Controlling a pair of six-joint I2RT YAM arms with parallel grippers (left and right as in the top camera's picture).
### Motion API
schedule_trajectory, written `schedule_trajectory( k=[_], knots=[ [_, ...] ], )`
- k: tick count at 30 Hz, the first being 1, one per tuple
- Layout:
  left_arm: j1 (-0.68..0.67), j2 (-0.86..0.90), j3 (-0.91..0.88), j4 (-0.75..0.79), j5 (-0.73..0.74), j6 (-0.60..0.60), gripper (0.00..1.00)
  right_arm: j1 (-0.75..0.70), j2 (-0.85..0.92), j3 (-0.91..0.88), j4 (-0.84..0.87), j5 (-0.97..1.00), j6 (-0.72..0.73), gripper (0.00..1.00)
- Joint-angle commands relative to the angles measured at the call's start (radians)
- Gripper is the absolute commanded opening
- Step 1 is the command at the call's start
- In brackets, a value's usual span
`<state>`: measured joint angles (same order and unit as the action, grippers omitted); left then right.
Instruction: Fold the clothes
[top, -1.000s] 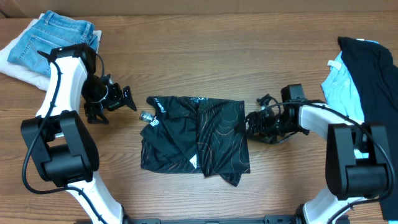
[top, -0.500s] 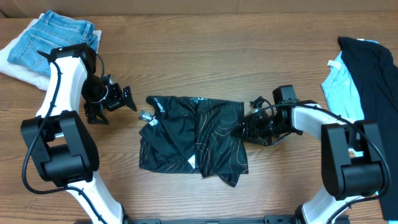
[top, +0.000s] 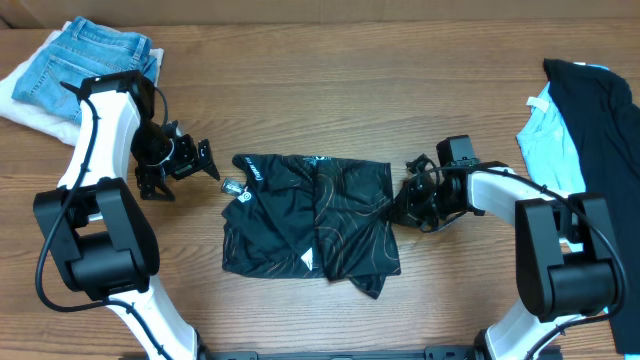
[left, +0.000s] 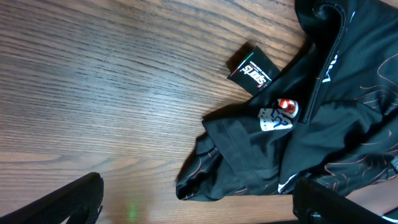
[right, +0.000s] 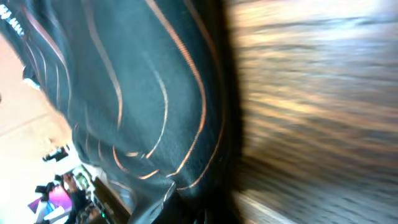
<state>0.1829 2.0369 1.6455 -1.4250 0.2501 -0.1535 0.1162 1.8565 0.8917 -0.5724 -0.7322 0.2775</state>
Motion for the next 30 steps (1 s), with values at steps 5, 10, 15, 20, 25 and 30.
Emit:
schedule_trajectory(
  k=[5, 10, 15, 20, 25, 30],
  knots=[
    [-0.008, 0.009, 0.012, -0.003, -0.014, 0.019, 1.00, -0.130, 0.003, 0.005, -0.004, 0.113, 0.041, 0.04],
    [-0.008, 0.009, 0.012, -0.003, -0.015, 0.019, 1.00, -0.261, 0.003, 0.055, -0.082, 0.148, 0.015, 0.04],
    [-0.008, 0.009, 0.012, -0.003, -0.015, 0.019, 1.00, -0.337, -0.002, 0.162, -0.210, 0.220, -0.013, 0.04],
    [-0.008, 0.009, 0.012, -0.003, -0.015, 0.019, 1.00, -0.344, -0.034, 0.318, -0.367, 0.298, -0.023, 0.04],
    [-0.008, 0.009, 0.012, 0.006, -0.014, 0.019, 1.00, -0.301, -0.062, 0.425, -0.484, 0.435, -0.015, 0.04],
    [-0.008, 0.009, 0.012, 0.009, -0.013, 0.016, 1.00, -0.280, -0.065, 0.424, -0.485, 0.454, -0.015, 0.04]
  ],
)
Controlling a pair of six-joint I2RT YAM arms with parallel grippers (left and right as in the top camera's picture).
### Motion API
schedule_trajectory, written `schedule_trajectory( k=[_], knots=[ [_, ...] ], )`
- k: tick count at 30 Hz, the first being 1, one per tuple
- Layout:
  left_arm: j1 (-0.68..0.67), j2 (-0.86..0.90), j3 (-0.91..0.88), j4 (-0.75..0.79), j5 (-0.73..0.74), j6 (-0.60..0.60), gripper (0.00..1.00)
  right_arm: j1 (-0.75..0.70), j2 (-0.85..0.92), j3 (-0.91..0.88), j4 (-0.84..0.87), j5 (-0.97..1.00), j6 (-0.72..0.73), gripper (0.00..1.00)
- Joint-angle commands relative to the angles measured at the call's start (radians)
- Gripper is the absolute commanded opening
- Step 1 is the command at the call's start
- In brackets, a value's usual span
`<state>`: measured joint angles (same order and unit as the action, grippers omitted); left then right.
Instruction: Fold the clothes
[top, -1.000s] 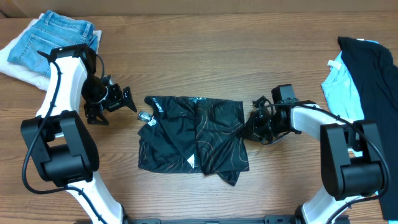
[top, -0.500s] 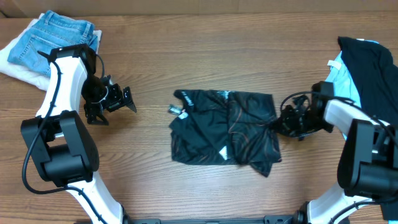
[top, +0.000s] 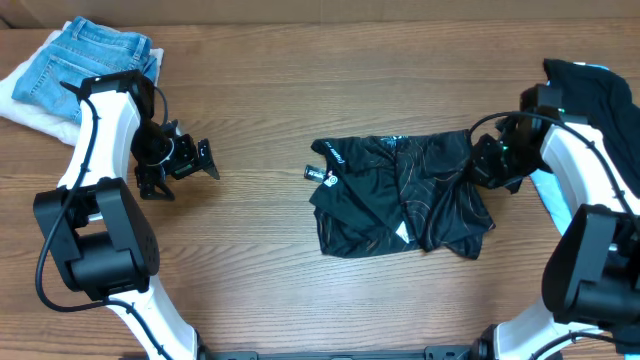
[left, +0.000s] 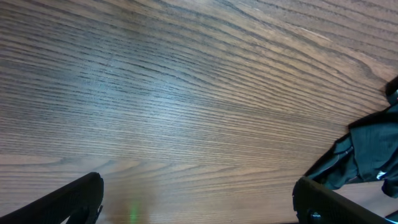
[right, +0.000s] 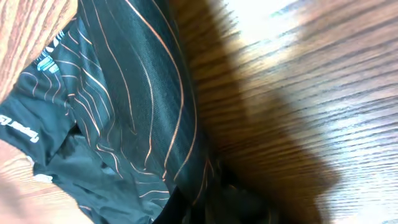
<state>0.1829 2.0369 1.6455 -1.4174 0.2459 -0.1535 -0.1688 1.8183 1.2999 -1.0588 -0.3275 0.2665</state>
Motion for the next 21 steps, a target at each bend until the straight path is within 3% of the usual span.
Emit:
schedule_trajectory(
  k=[1, 9, 11, 12, 13, 14, 16, 21],
  knots=[
    [-0.008, 0.009, 0.012, 0.001, -0.009, 0.016, 1.00, 0.005, -0.027, 0.015, 0.002, 0.053, -0.004, 0.04],
    [-0.008, 0.009, 0.012, 0.003, -0.009, 0.016, 1.00, 0.003, -0.026, 0.003, 0.021, 0.182, 0.011, 0.05],
    [-0.008, 0.009, 0.012, 0.005, -0.008, 0.016, 1.00, 0.003, -0.026, -0.005, 0.034, 0.214, 0.051, 0.25],
    [-0.008, 0.009, 0.012, 0.005, -0.008, 0.016, 1.00, 0.003, -0.026, -0.005, 0.040, 0.224, 0.062, 0.41],
    [-0.008, 0.009, 0.012, 0.006, -0.003, 0.016, 1.00, 0.003, -0.026, -0.005, 0.046, 0.230, 0.073, 0.63],
    [-0.008, 0.009, 0.012, 0.006, 0.007, 0.016, 1.00, 0.003, -0.026, -0.005, 0.049, 0.231, 0.079, 0.76],
    [-0.012, 0.009, 0.012, 0.006, 0.043, 0.020, 1.00, 0.003, -0.026, -0.002, 0.052, 0.232, 0.093, 0.85],
    [-0.035, 0.009, 0.012, 0.027, 0.144, 0.046, 1.00, 0.003, -0.027, 0.040, 0.017, 0.233, 0.129, 0.89]
  ],
)
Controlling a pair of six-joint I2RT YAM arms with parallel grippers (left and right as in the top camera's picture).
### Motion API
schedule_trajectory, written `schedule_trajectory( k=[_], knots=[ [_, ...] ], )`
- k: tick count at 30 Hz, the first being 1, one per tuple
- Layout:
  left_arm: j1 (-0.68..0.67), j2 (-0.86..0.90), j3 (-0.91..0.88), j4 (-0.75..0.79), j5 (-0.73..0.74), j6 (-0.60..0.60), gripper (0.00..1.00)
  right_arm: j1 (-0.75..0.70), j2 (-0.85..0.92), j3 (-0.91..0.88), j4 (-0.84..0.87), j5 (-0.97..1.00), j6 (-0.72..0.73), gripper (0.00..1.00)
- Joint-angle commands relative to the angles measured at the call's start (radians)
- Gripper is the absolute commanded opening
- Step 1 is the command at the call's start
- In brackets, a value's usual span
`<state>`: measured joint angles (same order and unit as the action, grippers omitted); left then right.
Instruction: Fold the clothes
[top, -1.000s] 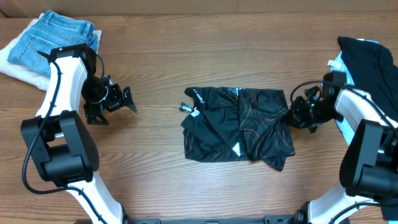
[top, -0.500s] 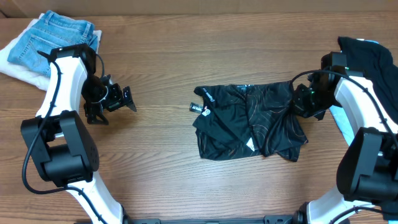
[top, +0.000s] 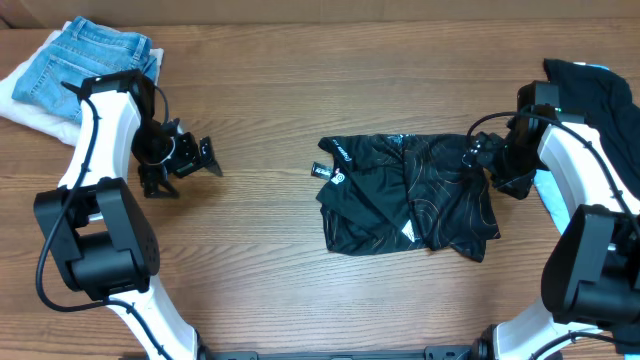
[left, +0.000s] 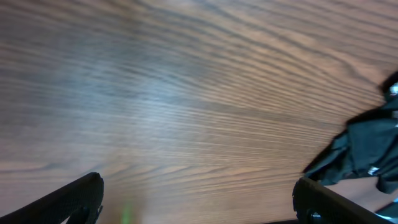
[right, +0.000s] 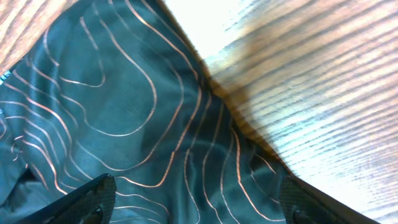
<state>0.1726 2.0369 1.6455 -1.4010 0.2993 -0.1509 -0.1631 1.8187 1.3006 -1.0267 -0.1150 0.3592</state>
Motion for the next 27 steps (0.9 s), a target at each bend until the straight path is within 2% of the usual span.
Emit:
schedule_trajectory(
  k=[1, 6, 8, 11, 20, 27],
  knots=[
    [-0.032, 0.009, 0.012, 0.015, 0.118, 0.060, 1.00, -0.003, -0.027, 0.052, -0.029, 0.021, 0.035, 0.89],
    [-0.101, 0.009, 0.012, 0.060, 0.283, 0.126, 1.00, -0.003, -0.027, 0.122, -0.099, 0.016, 0.034, 0.94],
    [-0.148, 0.010, 0.012, 0.090, 0.309, 0.120, 0.95, -0.003, -0.027, 0.134, -0.109, 0.016, 0.034, 0.97],
    [-0.233, 0.013, 0.012, 0.133, 0.330, 0.063, 0.85, -0.003, -0.027, 0.133, -0.109, 0.017, 0.034, 1.00],
    [-0.464, 0.048, 0.012, 0.240, 0.319, -0.167, 0.80, -0.002, -0.027, 0.133, -0.123, 0.005, 0.030, 1.00],
    [-0.537, 0.146, 0.012, 0.274, 0.321, -0.225, 0.79, -0.002, -0.027, 0.133, -0.141, 0.002, -0.010, 1.00]
  ],
)
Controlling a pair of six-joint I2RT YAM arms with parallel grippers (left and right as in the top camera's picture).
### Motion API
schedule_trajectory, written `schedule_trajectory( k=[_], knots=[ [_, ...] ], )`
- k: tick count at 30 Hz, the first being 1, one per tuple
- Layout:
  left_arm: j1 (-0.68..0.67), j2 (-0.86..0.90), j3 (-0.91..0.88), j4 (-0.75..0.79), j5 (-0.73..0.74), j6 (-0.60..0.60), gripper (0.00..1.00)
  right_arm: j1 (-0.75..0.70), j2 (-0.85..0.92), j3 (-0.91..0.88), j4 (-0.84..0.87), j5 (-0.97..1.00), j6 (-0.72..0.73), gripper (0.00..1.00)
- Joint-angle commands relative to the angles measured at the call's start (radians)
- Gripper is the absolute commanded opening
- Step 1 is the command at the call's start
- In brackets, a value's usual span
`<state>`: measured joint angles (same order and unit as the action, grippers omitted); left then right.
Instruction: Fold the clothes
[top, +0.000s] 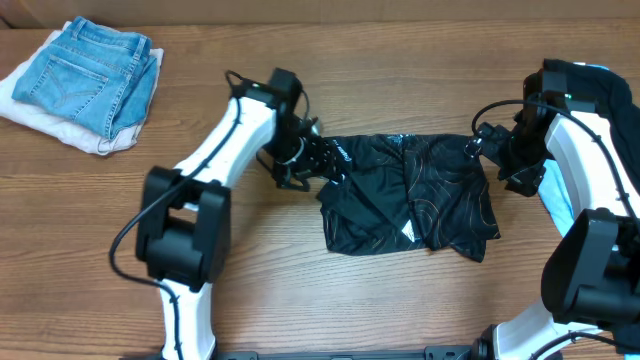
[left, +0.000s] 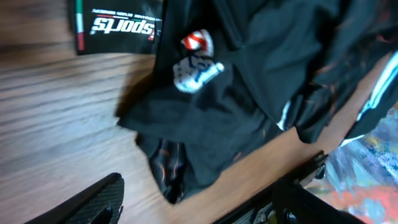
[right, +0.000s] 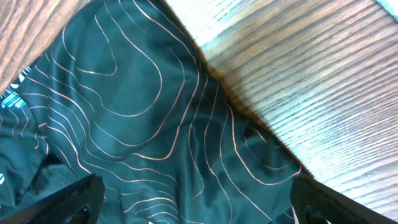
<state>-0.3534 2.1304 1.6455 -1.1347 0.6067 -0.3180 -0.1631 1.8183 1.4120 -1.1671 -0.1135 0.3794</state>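
Note:
A black sports garment (top: 410, 205) with thin copper contour lines lies rumpled on the wooden table (top: 300, 290), right of centre. A black hang tag (left: 115, 25) and a small red-and-white logo (left: 196, 59) show at its left edge. My left gripper (top: 308, 165) hovers at that left edge, open, with nothing between its fingers (left: 93, 199). My right gripper (top: 503, 165) is over the garment's upper right corner, also open; its fingers (right: 68, 199) are spread above the fabric (right: 143, 124).
Folded blue jeans (top: 90, 65) lie on a white cloth (top: 35, 115) at the far left corner. A pile of black clothing (top: 595, 100) and a light blue piece (top: 545, 135) sit at the right edge, close behind my right arm.
My left gripper has moved from the bare left part of the table to the garment's left edge, by the tag. The right gripper has shifted slightly. The garment lies as before.
The garment lay left of centre with my right gripper at its right edge and my left gripper open beside its tag. Then it was further right with the right gripper. Then the right gripper stood open over it, and now the left has come across.

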Motion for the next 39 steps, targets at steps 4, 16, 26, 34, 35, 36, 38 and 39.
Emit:
schedule_trajectory(
  k=[4, 16, 26, 34, 35, 36, 38, 39],
  knots=[
    [-0.025, 0.103, 0.012, 0.006, 0.015, -0.064, 0.80, -0.002, -0.027, 0.022, -0.006, 0.000, -0.035, 1.00],
    [-0.084, 0.191, 0.012, 0.040, 0.042, -0.057, 0.85, -0.002, -0.027, 0.022, -0.002, 0.000, -0.035, 1.00],
    [-0.126, 0.211, 0.012, 0.139, 0.038, -0.109, 0.66, -0.002, -0.027, 0.022, -0.017, 0.000, -0.035, 1.00],
    [-0.106, 0.211, 0.012, 0.087, -0.085, -0.109, 0.04, -0.002, -0.027, 0.021, -0.026, 0.000, -0.035, 1.00],
    [-0.099, 0.211, 0.012, 0.074, -0.095, -0.109, 0.04, -0.002, -0.027, 0.022, -0.028, 0.000, -0.035, 1.00],
    [-0.090, 0.211, 0.012, 0.066, -0.101, -0.109, 0.04, -0.002, -0.027, 0.021, -0.029, 0.000, -0.035, 0.99],
    [-0.065, 0.211, 0.012, 0.044, -0.121, -0.108, 0.04, -0.002, -0.027, 0.021, -0.031, 0.000, -0.035, 1.00],
    [-0.052, 0.211, 0.012, 0.033, -0.136, -0.107, 0.04, -0.002, -0.027, 0.021, -0.032, 0.000, -0.035, 1.00]
  ],
)
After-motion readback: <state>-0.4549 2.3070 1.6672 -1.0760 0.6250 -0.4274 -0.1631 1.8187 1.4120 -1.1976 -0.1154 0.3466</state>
